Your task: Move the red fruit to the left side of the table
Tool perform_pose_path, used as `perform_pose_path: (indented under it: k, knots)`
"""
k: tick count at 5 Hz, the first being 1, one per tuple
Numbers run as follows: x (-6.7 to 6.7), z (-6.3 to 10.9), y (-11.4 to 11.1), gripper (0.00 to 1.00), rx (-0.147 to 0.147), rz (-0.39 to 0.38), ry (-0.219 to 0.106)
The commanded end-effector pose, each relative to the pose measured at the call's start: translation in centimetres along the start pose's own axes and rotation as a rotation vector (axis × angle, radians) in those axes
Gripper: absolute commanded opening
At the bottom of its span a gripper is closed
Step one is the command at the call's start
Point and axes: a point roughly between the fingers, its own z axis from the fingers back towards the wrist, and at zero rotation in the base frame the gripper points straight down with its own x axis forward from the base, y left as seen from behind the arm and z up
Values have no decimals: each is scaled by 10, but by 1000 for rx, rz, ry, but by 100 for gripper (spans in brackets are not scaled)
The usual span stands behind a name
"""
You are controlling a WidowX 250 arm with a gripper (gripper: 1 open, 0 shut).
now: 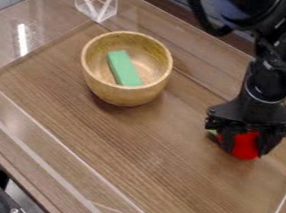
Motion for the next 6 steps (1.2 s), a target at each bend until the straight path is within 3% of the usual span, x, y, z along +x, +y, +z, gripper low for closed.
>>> perform_pose_path:
  k: [1,2,3,4,5,6]
  knots:
    - [12,27,-1,0,-63,-19,-49]
    - [19,49,6,0,-96,-26,-84]
    - [37,85,13,0,-114,23,-132]
    - [56,113,31,0,-109,89,-165]
    - [71,130,72,0,-108,95,-177]
    - [85,131,122,0,-83,109,-182]
